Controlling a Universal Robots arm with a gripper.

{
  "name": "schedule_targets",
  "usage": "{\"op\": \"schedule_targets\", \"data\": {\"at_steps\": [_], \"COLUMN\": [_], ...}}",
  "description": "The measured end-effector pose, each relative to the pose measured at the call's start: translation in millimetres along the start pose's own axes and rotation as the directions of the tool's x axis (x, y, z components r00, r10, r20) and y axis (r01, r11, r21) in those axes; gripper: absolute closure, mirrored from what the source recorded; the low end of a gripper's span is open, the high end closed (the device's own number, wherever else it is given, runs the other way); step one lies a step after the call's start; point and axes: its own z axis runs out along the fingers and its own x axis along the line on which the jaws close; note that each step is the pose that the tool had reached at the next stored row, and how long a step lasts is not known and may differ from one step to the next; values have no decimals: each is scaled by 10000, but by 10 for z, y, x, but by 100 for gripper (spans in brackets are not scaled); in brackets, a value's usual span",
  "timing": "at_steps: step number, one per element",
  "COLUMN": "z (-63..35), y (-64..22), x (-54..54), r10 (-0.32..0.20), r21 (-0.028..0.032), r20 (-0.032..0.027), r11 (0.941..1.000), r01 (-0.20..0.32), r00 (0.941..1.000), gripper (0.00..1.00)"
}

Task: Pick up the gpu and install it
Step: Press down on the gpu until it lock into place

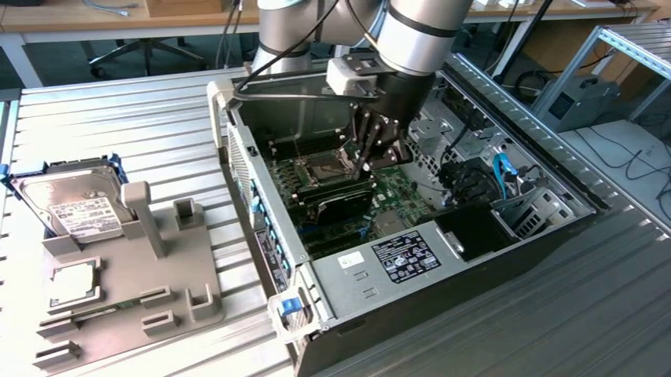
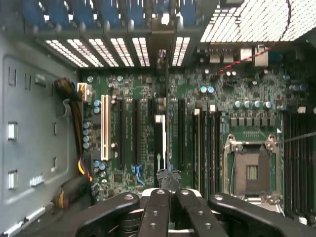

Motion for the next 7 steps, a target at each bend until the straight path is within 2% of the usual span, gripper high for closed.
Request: {"op": "schedule_targets", "data": {"at_steps": [7], "z": [-1], "y": [-2], "x": [0], "r10": [0], "r21": [0], "r20": [2], "r11": [10000], "r01": [0], "r00": [10000], "gripper": [89]}}
